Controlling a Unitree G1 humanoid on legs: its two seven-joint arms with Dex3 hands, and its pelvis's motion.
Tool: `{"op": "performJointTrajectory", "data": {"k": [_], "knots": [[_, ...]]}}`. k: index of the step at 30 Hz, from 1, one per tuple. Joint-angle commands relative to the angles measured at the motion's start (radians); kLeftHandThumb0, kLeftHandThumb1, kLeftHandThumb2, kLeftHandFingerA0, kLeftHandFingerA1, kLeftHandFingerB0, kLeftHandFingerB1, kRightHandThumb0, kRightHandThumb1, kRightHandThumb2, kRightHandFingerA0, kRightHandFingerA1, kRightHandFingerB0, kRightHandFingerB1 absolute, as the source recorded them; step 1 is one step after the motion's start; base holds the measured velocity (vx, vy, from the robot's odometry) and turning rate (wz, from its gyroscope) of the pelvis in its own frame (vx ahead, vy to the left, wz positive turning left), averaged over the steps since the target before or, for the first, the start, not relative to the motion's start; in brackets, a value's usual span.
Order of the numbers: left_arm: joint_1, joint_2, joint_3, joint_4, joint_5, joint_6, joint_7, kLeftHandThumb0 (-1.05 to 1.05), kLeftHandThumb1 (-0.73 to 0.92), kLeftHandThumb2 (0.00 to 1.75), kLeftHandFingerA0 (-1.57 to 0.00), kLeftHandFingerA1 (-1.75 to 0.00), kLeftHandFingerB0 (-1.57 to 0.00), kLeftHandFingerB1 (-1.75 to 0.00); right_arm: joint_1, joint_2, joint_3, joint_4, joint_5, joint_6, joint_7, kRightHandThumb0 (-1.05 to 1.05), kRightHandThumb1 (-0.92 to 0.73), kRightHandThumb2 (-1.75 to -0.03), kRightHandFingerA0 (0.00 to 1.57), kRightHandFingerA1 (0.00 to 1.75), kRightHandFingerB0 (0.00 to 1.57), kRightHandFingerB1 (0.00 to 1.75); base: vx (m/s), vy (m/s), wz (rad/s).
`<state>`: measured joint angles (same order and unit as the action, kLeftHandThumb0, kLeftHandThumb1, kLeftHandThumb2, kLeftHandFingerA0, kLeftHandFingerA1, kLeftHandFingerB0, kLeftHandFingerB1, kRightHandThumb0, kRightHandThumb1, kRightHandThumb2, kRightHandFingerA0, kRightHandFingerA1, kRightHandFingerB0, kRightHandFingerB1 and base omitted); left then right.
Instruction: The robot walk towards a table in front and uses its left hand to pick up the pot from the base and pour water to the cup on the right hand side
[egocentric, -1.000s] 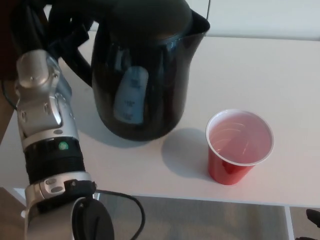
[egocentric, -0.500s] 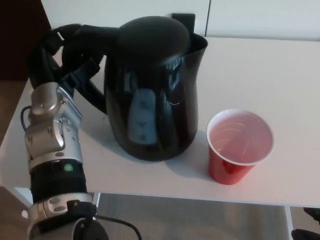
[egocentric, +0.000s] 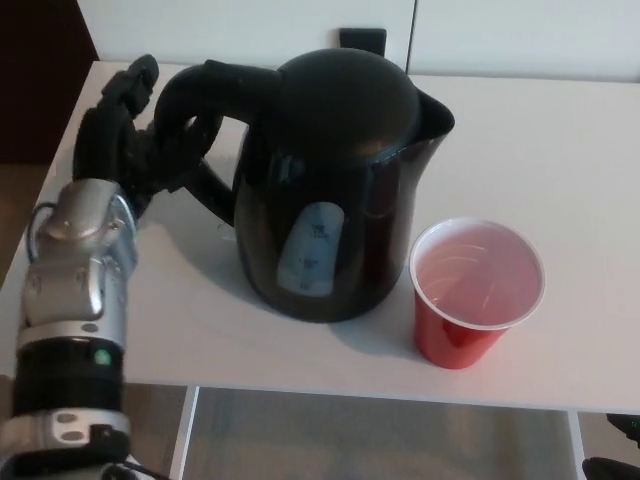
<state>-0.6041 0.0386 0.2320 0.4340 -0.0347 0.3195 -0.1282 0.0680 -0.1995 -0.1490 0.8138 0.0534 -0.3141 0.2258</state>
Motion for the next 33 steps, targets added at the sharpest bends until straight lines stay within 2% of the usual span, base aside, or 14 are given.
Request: {"op": "performJointTrajectory", "data": {"k": [1, 3, 4, 5, 13, 14, 16, 17, 18, 19, 25, 26, 29, 33], "knots": [[-0.092, 0.308, -0.185, 0.066, 0.05, 0.03, -0.419, -0.75, 0.46, 0.55, 0.0, 0.0, 0.0, 0.0, 0.0, -0.017, -0.018, -0.022, 0.018, -0.006, 0.001, -0.66, -0.49, -0.83, 0.35, 0.57, 0.15, 0.46, 0.0, 0.0, 0.0], [-0.113, 0.364, -0.219, 0.078, 0.064, 0.037, -0.461, -0.73, 0.46, 0.55, 0.0, 0.0, 0.0, 0.0, -0.004, -0.015, -0.021, -0.026, 0.025, 0.004, 0.005, -0.64, -0.49, -0.82, 0.34, 0.56, 0.15, 0.45, 0.0, 0.0, 0.0], [-0.125, 0.402, -0.228, 0.091, 0.061, 0.03, -0.49, -0.67, 0.38, 0.68, 0.0, 0.0, 0.0, 0.0, -0.007, -0.015, -0.022, -0.027, 0.029, 0.006, 0.01, -0.63, -0.5, -0.82, 0.32, 0.56, 0.13, 0.45, 0.0, 0.0, 0.0], [-0.133, 0.428, -0.234, 0.102, 0.061, 0.025, -0.508, -0.64, 0.43, 0.54, 0.0, 0.0, 0.0, 0.0, -0.008, -0.017, -0.021, -0.026, 0.027, 0.004, 0.01, -0.63, -0.49, -0.81, 0.32, 0.56, 0.13, 0.45, 0.0, 0.0, 0.0], [-0.145, 0.576, -0.239, 0.097, -0.015, 0.005, -0.657, -0.7, 0.43, 0.54, 0.0, 0.0, 0.0, 0.0, -0.024, -0.02, -0.023, -0.018, 0.028, 0.006, 0.01, -0.61, -0.47, -0.8, 0.33, 0.58, 0.15, 0.45, 0.0, 0.0, 0.0], [-0.128, 0.606, -0.234, 0.062, -0.03, -0.007, -0.686, -0.73, 0.42, 0.74, 0.0, 0.0, 0.0, 0.0, -0.029, -0.022, -0.024, -0.018, 0.029, 0.008, 0.013, -0.6, -0.47, -0.79, 0.34, 0.58, 0.14, 0.45, 0.0, 0.0, 0.0], [-0.096, 0.654, -0.231, -0.004, -0.047, -0.025, -0.726, -0.75, 0.42, 0.76, 0.0, 0.0, 0.0, 0.0, -0.041, -0.025, -0.023, -0.008, 0.026, 0.004, 0.016, -0.63, -0.46, -0.79, 0.35, 0.59, 0.14, 0.45, 0.0, 0.0, 0.0], [-0.091, 0.664, -0.233, -0.014, -0.049, -0.034, -0.734, -0.75, 0.42, 0.76, 0.0, 0.0, 0.0, 0.0, -0.043, -0.026, -0.022, -0.007, 0.025, 0.004, 0.016, -0.63, -0.46, -0.79, 0.35, 0.59, 0.14, 0.45, 0.0, 0.0, 0.0], [-0.08, 0.677, -0.23, -0.032, -0.057, -0.042, -0.749, -0.73, 0.45, 0.55, 0.0, 0.0, 0.0, 0.0, -0.042, -0.027, -0.02, -0.006, 0.022, -0.001, 0.018, -0.6, -0.57, -0.57, 0.39, 0.54, 0.19, 0.37, 0.0, 0.0, 0.0], [-0.064, 0.692, -0.227, -0.06, -0.068, -0.044, -0.765, -0.76, 0.45, 0.54, 0.0, 0.0, 0.0, 0.0, -0.04, -0.027, -0.02, -0.008, 0.023, 0.001, 0.019, -0.64, -0.45, -0.79, 0.32, 0.58, 0.13, 0.45, 0.0, 0.0, 0.0], [-0.019, 0.755, -0.256, -0.143, -0.065, -0.072, -0.818, -0.81, 0.47, 0.54, 0.0, 0.0, 0.0, 0.0, -0.028, -0.016, -0.021, -0.022, 0.031, 0.011, 0.022, -0.62, -0.43, -0.77, 0.29, 0.56, 0.12, 0.45, 0.0, 0.0, 0.0], [-0.017, 0.767, -0.271, -0.148, -0.05, -0.096, -0.824, -0.73, 0.47, 0.55, 0.0, 0.0, 0.0, 0.0, -0.027, -0.017, -0.023, -0.023, 0.031, 0.011, 0.019, -0.56, -0.53, -0.55, 0.39, 0.52, 0.18, 0.37, 0.0, 0.0, 0.0], [-0.022, 0.782, -0.304, -0.172, -0.022, -0.117, -0.824, -0.56, 0.41, 0.53, 0.0, 0.0, 0.0, 0.0, -0.029, -0.017, -0.034, -0.028, 0.043, 0.016, 0.019, -0.57, -0.51, -0.55, 0.4, 0.54, 0.18, 0.37, 0.0, 0.0, 0.0], [0.009, 0.78, -0.341, -0.265, 0.004, -0.115, -0.779, -0.56, 0.35, 0.64, 0.0, 0.0, 0.0, 0.0, -0.043, -0.015, -0.036, -0.023, 0.036, 0.016, 0.009, -0.53, -0.52, -0.55, 0.4, 0.53, 0.19, 0.36, 0.0, 0.0, 0.0]]}}
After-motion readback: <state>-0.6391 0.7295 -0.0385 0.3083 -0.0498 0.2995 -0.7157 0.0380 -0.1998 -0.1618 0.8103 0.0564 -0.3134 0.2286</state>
